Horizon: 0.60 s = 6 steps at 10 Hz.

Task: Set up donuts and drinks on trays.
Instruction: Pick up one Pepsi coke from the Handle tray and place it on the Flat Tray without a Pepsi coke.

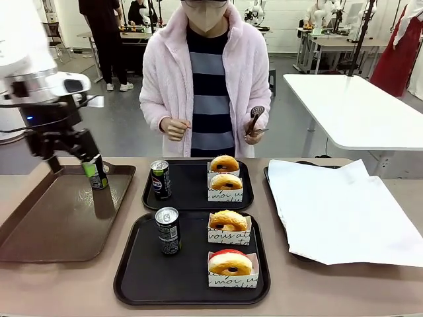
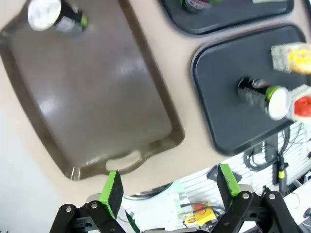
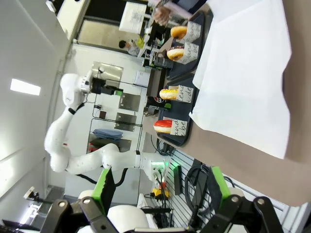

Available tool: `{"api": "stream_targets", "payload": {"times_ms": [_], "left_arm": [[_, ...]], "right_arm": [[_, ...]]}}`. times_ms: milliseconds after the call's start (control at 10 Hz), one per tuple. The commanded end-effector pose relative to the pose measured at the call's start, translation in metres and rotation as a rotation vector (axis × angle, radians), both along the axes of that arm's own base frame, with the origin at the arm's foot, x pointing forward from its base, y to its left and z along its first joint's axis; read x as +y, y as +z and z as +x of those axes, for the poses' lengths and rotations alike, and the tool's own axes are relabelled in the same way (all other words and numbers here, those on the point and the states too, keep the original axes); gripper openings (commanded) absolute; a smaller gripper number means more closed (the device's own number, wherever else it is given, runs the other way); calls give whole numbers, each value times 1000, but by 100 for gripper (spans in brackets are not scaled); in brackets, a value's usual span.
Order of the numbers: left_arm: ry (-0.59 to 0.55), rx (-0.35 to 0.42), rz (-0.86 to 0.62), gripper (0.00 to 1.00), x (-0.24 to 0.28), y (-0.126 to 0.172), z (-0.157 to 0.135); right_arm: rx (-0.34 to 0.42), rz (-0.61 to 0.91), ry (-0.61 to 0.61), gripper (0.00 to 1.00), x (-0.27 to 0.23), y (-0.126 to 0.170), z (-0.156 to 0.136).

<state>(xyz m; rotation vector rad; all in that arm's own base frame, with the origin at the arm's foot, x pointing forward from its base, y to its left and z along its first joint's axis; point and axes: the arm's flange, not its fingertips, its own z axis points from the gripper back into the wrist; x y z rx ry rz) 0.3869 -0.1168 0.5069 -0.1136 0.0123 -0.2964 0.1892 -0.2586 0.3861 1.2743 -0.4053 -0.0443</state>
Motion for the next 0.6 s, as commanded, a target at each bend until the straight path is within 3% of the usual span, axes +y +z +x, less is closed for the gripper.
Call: {"api": "stream_targets", "payload": {"times_ms": [0,500], "left_arm": [[-20,-21,-21,100,7,-5,-10],[0,0,0,100,0,0,0]], "right_arm": [[-20,6,2,100,-1,0,-1],[-20,6,2,100,-1,0,-1]]}}
